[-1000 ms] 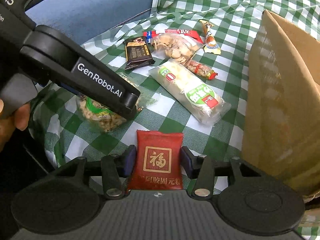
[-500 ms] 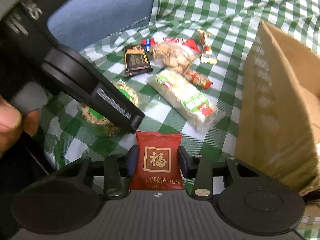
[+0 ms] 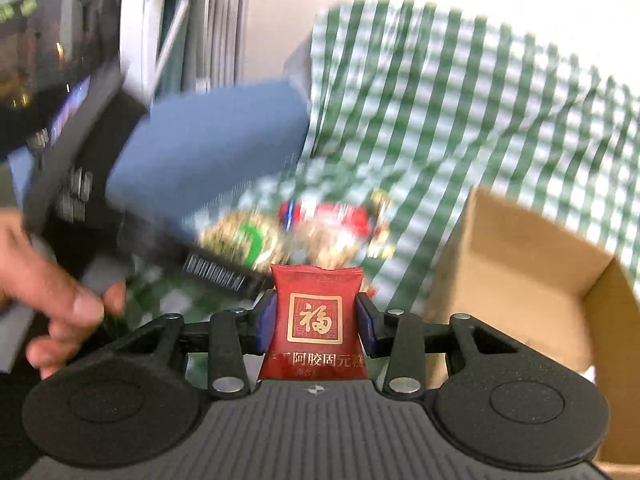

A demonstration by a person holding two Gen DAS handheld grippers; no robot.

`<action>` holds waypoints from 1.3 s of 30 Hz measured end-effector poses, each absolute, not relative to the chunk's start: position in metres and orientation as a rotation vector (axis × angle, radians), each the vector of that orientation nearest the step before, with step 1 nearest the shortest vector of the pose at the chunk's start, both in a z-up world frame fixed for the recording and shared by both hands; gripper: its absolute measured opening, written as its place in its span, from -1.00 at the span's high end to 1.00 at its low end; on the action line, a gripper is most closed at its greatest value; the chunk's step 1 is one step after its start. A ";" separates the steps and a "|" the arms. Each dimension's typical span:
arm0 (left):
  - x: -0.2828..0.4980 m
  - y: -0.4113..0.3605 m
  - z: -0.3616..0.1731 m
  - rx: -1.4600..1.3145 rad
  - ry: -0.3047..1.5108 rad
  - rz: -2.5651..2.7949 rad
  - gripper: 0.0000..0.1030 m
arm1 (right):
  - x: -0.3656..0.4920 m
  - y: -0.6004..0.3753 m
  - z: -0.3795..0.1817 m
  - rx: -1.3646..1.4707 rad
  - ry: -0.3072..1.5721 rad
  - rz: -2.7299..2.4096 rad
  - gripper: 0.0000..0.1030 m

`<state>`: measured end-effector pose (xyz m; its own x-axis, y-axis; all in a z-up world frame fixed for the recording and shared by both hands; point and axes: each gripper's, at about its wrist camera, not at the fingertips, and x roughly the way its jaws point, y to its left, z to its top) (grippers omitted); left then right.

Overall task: Organize snacks
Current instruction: 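Lift both snacks and carry them over the cardboard box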

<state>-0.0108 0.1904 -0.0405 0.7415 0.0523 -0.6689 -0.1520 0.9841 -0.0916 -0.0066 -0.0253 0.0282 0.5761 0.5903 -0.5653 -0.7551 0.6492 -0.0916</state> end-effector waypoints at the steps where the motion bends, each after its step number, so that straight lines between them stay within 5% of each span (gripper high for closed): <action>1: -0.013 0.188 -0.038 -0.144 0.703 0.103 -0.61 | -0.005 -0.035 0.038 -0.330 0.496 0.806 0.17; 8: -0.032 0.159 -0.025 -0.074 0.562 0.077 -0.61 | 0.019 -0.101 0.075 -0.292 0.318 0.770 0.17; 16: -0.042 0.109 -0.022 -0.057 0.523 0.079 -0.61 | 0.052 -0.186 0.055 -0.140 0.215 0.651 0.17; 39: 0.041 -0.037 0.063 -0.034 0.442 -0.075 -0.61 | 0.108 -0.247 0.024 0.098 0.316 0.448 0.17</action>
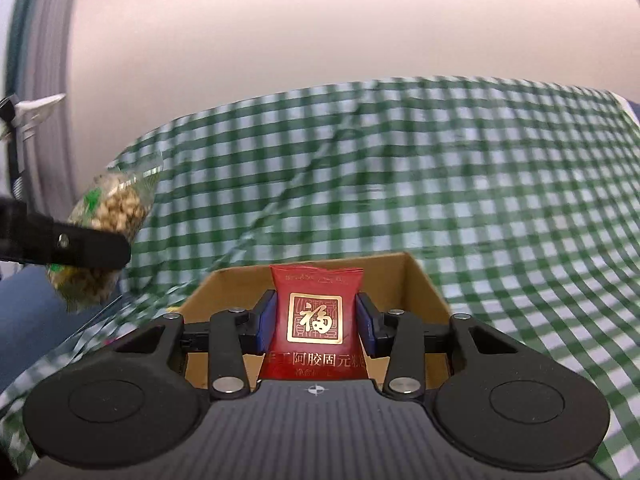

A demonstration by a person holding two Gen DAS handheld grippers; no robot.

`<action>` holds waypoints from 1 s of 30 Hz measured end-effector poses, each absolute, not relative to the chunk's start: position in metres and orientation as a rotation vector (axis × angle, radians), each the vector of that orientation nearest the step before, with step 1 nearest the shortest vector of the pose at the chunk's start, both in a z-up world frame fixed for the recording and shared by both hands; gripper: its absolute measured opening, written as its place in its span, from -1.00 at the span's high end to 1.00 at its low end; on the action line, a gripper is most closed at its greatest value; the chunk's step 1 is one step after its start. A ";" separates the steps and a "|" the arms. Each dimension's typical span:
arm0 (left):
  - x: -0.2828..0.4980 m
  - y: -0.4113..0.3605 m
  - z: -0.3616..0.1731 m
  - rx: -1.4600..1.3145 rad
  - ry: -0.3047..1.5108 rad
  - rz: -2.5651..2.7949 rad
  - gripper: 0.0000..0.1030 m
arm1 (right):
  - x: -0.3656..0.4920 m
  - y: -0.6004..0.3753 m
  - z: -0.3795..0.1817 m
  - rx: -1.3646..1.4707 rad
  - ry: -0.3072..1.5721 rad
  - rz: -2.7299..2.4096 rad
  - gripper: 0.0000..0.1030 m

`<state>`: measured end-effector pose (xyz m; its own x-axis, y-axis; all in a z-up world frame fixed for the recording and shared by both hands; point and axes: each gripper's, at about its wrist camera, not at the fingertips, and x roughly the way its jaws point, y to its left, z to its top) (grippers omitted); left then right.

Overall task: Organize snacks
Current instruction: 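Lift both snacks and carry them over the cardboard box, then open the left tool to drop the nut cake while the right tool drops the red packet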

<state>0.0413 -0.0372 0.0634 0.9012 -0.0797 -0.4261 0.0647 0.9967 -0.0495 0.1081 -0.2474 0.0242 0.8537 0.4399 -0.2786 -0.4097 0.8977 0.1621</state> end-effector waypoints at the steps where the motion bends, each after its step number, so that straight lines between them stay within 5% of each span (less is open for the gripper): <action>1: 0.047 -0.041 0.065 -0.035 0.444 -0.077 -0.61 | 0.110 -0.250 0.024 0.113 0.322 0.435 0.17; 24: 0.094 -0.049 0.071 -0.068 0.469 -0.034 -0.62 | 0.117 -0.252 0.022 0.107 0.332 0.374 0.14; 25: 0.095 -0.049 0.073 -0.074 0.467 -0.045 -0.64 | 0.117 -0.252 0.022 0.106 0.332 0.370 0.09; 28: 0.097 -0.054 0.079 -0.054 0.457 -0.050 -0.91 | 0.119 -0.250 0.020 0.096 0.342 0.341 -0.64; 30: 0.095 -0.054 0.081 -0.047 0.454 -0.049 -0.94 | 0.118 -0.250 0.021 0.088 0.334 0.341 -0.64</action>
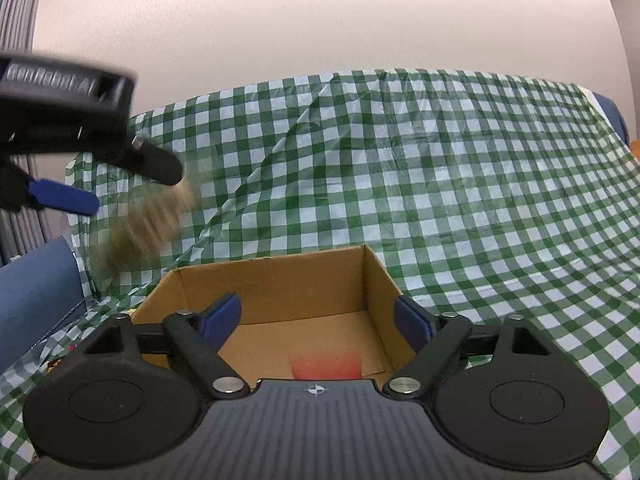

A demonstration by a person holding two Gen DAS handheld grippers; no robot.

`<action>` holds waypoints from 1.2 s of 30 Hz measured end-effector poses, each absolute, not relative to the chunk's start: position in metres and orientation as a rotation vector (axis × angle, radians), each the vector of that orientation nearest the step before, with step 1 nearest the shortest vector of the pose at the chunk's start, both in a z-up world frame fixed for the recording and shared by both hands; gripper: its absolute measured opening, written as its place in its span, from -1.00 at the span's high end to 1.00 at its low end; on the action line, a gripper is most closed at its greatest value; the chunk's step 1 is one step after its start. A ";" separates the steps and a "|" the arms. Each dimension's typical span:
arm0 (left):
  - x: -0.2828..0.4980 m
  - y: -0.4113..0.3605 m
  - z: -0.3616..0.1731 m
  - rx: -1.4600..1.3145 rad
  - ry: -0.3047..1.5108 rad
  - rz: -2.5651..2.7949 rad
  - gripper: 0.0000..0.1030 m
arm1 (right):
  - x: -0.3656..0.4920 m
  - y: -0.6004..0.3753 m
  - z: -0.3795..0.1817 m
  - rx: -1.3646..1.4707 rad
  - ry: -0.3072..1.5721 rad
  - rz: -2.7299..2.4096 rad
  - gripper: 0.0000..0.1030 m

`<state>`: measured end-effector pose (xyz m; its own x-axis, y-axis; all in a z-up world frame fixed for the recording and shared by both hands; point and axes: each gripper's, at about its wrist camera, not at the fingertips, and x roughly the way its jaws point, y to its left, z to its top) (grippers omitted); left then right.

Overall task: Organize snacks
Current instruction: 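Open the left tool to drop the nut cake while the right tool drops the red packet, then move both open tools back to the snack pile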

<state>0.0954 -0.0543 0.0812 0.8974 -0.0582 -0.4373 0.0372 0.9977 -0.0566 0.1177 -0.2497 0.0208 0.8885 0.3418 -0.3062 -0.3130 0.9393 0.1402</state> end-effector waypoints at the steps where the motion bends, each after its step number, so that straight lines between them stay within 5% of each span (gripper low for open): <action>1: 0.093 -0.052 0.082 -0.057 0.454 -0.054 -0.94 | 0.117 -0.250 0.021 0.087 0.334 0.348 -0.64; 7: 0.070 -0.031 0.077 -0.098 0.448 -0.069 -0.77 | 0.115 -0.248 0.021 0.065 0.334 0.355 -0.64; 14: 0.032 0.010 0.068 -0.140 0.449 -0.095 0.40 | 0.106 -0.243 0.023 0.015 0.324 0.374 -0.59; 20: 0.005 0.057 0.056 -0.149 0.439 -0.075 0.48 | 0.088 -0.230 0.025 -0.057 0.311 0.446 -0.07; 30: -0.002 0.171 -0.002 -0.082 0.506 0.042 0.48 | 0.055 -0.196 0.032 -0.095 0.316 0.507 -0.05; 36: -0.017 0.224 -0.033 -0.180 0.485 0.166 0.68 | 0.037 -0.158 0.038 -0.152 0.312 0.607 0.28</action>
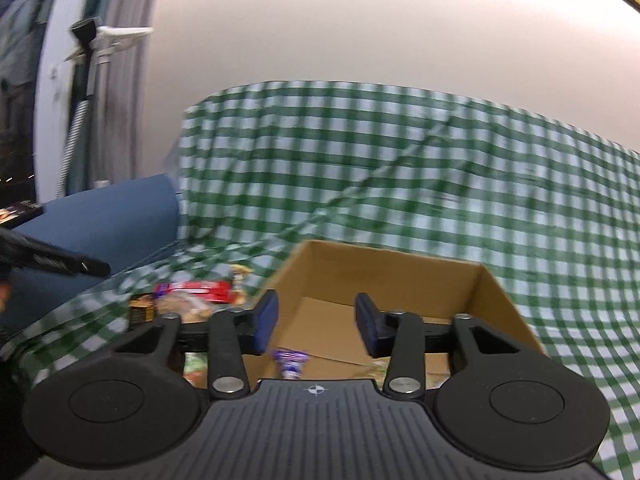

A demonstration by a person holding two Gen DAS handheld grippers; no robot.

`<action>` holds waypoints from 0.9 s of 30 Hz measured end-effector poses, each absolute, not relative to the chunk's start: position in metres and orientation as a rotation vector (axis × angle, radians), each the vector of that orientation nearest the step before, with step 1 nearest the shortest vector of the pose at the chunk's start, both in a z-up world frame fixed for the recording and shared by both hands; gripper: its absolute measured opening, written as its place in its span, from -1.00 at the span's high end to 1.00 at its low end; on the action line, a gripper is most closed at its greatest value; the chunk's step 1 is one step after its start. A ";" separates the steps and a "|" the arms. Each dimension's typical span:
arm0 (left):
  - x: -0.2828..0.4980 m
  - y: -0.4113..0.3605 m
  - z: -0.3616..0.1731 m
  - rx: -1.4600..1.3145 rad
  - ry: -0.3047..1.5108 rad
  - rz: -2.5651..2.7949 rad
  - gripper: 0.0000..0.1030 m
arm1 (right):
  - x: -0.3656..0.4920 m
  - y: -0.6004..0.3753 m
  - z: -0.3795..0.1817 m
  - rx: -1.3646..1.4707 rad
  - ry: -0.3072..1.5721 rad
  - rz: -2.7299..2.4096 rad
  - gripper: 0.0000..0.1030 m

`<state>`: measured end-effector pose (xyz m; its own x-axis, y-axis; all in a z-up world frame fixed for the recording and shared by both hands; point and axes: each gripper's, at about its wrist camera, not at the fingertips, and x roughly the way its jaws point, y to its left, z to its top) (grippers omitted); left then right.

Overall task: Organize snacks
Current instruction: 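Move both open tools back to the snack pile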

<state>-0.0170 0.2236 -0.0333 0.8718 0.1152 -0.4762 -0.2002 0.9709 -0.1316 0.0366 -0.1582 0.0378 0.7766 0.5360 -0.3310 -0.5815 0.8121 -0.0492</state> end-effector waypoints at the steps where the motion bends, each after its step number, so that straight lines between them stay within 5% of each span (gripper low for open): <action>1: -0.020 0.228 -0.032 -0.200 0.459 0.168 0.67 | 0.034 -0.151 0.039 -0.157 0.312 0.630 0.34; 21: 0.003 0.255 -0.052 -0.369 0.571 0.200 0.67 | 0.014 0.001 -0.009 -0.299 0.517 0.889 0.40; 23: 0.005 0.256 -0.053 -0.372 0.585 0.206 0.66 | 0.019 0.016 -0.020 -0.324 0.533 0.864 0.32; 27: 0.011 0.260 -0.059 -0.390 0.611 0.226 0.65 | 0.028 0.034 -0.035 -0.373 0.537 0.794 -0.24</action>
